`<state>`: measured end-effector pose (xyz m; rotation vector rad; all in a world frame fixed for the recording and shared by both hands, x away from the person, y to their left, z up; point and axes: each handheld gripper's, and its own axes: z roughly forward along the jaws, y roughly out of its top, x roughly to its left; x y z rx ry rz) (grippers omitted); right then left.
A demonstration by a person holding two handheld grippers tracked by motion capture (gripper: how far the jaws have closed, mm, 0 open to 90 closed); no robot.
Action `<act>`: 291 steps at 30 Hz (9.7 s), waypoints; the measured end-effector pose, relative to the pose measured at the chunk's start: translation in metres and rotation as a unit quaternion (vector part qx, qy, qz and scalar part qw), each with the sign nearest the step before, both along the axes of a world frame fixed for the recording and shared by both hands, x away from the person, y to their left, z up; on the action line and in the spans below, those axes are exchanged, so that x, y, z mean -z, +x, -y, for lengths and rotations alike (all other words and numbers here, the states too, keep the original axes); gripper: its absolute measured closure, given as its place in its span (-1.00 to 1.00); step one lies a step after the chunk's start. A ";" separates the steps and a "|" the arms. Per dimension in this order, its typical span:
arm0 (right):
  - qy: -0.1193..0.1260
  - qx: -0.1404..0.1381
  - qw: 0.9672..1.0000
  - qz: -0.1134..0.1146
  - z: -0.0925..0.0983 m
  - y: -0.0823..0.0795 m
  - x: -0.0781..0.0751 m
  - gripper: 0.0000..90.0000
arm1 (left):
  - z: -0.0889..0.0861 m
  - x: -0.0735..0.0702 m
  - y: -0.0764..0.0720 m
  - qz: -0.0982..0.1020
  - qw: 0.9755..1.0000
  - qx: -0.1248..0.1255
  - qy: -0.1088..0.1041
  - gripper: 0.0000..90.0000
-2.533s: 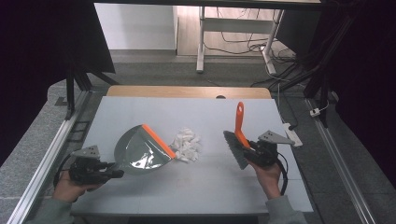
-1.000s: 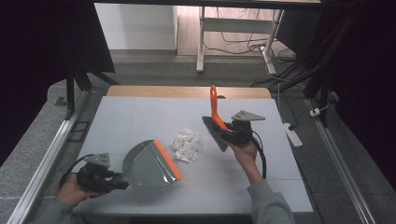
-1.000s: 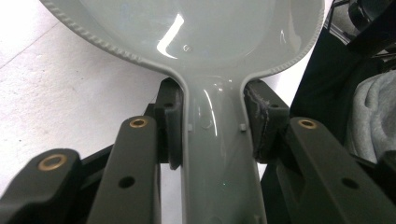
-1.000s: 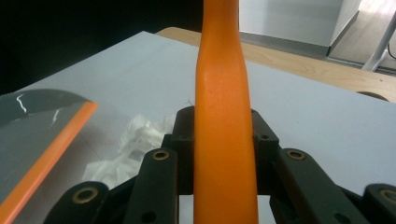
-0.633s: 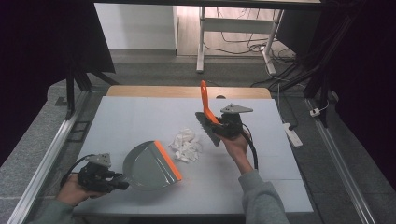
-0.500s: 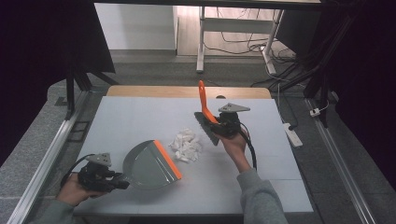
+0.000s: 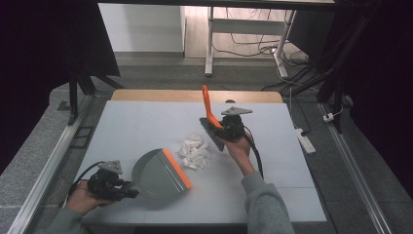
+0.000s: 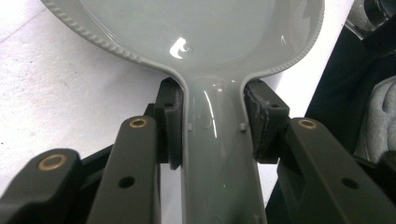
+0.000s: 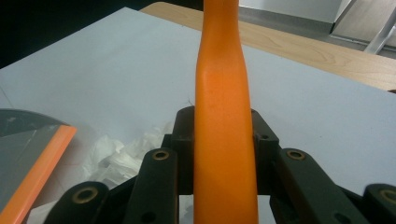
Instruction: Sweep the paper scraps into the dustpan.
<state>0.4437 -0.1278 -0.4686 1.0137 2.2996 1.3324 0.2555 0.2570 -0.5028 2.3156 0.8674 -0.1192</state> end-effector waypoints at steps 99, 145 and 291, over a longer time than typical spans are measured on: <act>-0.029 -0.159 0.987 0.004 -0.080 -0.057 0.007 0.56 | 0.012 0.010 0.007 -0.014 1.000 -0.016 0.010 0.36; -0.073 -0.102 0.991 -0.043 -0.108 -0.019 0.035 0.56 | 0.010 0.011 0.007 -0.015 1.000 -0.016 0.009 0.36; -0.050 -0.091 0.993 -0.053 -0.093 -0.096 0.025 0.56 | 0.031 0.018 -0.001 -0.013 1.000 -0.021 -0.011 0.36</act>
